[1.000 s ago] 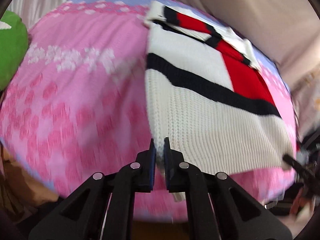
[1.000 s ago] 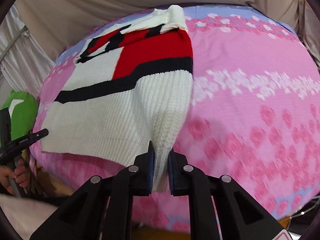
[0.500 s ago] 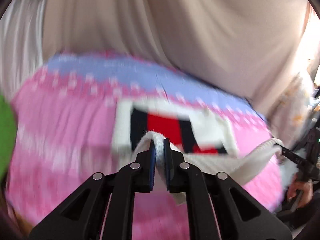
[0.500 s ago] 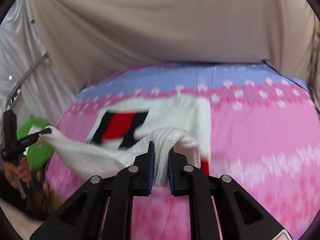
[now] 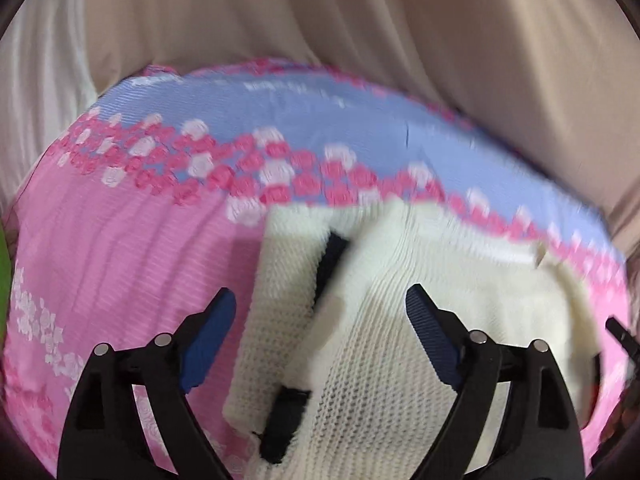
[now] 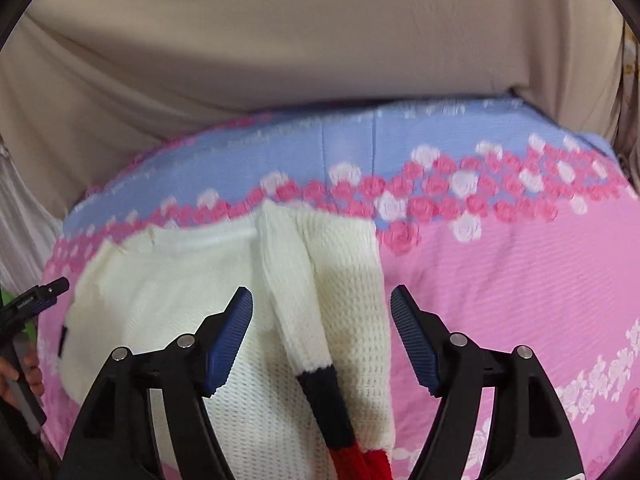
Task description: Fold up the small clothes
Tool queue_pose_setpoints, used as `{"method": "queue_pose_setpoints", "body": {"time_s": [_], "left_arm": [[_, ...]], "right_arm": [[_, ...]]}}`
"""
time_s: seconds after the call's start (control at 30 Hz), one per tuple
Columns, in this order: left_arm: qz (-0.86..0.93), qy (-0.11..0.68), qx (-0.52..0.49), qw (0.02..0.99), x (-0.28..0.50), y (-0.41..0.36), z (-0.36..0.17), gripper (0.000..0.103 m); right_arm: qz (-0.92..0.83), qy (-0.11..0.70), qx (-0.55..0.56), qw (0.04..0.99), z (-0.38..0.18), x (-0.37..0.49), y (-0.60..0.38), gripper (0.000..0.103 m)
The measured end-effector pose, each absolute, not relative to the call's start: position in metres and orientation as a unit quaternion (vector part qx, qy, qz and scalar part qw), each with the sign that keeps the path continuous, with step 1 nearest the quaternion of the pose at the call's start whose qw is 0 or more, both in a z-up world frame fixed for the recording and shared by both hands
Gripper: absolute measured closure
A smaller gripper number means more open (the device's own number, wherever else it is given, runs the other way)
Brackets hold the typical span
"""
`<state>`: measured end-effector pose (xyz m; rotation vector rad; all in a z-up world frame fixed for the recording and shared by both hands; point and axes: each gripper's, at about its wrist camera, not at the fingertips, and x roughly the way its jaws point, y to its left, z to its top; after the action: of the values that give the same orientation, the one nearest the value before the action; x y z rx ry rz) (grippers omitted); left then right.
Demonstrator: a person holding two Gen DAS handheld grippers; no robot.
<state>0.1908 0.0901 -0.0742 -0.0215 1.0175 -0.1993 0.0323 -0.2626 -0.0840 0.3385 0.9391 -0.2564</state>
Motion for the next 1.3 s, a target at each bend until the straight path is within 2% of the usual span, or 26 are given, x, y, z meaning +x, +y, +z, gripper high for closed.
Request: {"method": "queue_pose_setpoints", "body": {"time_s": [0.07,0.1,0.13,0.17,0.2,0.27,0.37,0.43,0.57,0.73,0.87,0.93,0.97,1.0,1.03,1.07,1.1,1.3], "left_arm": [[-0.103,0.497,0.006,0.861,0.195,0.077,-0.086,0.020],[-0.109,0.502,0.013,0.858,0.197,0.072,-0.091,0.039],[-0.119,0.515,0.023,0.849,0.199,0.064,-0.099,0.055],[-0.126,0.531,0.028,0.838,0.203,0.061,-0.106,0.080],[-0.123,0.531,0.023,0.838,0.204,0.063,-0.105,0.093],[-0.121,0.524,-0.022,0.842,0.207,0.079,-0.085,0.097],[-0.131,0.490,-0.065,0.859,0.208,0.102,-0.044,0.097],[-0.115,0.482,-0.057,0.867,0.215,0.107,-0.041,0.097],[-0.084,0.534,-0.031,0.841,0.238,0.098,-0.088,0.097],[-0.088,0.516,-0.018,0.852,0.234,0.094,-0.084,0.097],[-0.067,0.543,-0.025,0.837,0.246,0.096,-0.110,0.096],[-0.066,0.538,-0.014,0.840,0.242,0.091,-0.102,0.092],[-0.067,0.536,-0.010,0.842,0.239,0.090,-0.097,0.085],[-0.064,0.532,-0.002,0.844,0.235,0.089,-0.091,0.070],[-0.056,0.524,0.012,0.850,0.229,0.090,-0.084,0.061],[-0.051,0.518,0.020,0.853,0.223,0.091,-0.080,0.045],[-0.045,0.514,0.027,0.856,0.216,0.092,-0.075,0.038],[-0.028,0.535,0.038,0.843,0.178,0.100,-0.072,0.030]], "right_arm": [[-0.121,0.463,0.181,0.859,-0.102,0.043,-0.266,0.033],[-0.119,0.467,0.186,0.856,-0.107,0.047,-0.266,0.033],[-0.118,0.474,0.189,0.852,-0.114,0.053,-0.267,0.042],[-0.114,0.482,0.192,0.847,-0.117,0.058,-0.267,0.072],[-0.111,0.487,0.198,0.843,-0.117,0.060,-0.268,0.090],[-0.098,0.454,0.239,0.853,-0.095,0.055,-0.276,0.095],[-0.079,0.383,0.259,0.883,-0.039,0.038,-0.282,0.095],[-0.078,0.364,0.257,0.892,-0.029,0.036,-0.285,0.095],[-0.112,0.481,0.248,0.834,-0.107,0.067,-0.305,0.096],[-0.087,0.413,0.252,0.871,-0.063,0.062,-0.299,0.096],[-0.113,0.503,0.243,0.821,-0.121,0.081,-0.310,0.095],[-0.112,0.487,0.254,0.828,-0.112,0.076,-0.308,0.091],[-0.115,0.471,0.247,0.839,-0.098,0.070,-0.304,0.084],[-0.120,0.462,0.238,0.846,-0.085,0.064,-0.300,0.076],[-0.131,0.453,0.228,0.852,-0.073,0.053,-0.295,0.052],[-0.138,0.446,0.223,0.856,-0.066,0.041,-0.291,0.038],[-0.141,0.444,0.220,0.857,-0.063,0.033,-0.291,0.036],[-0.149,0.498,0.221,0.825,-0.095,-0.031,-0.274,0.035]]}}
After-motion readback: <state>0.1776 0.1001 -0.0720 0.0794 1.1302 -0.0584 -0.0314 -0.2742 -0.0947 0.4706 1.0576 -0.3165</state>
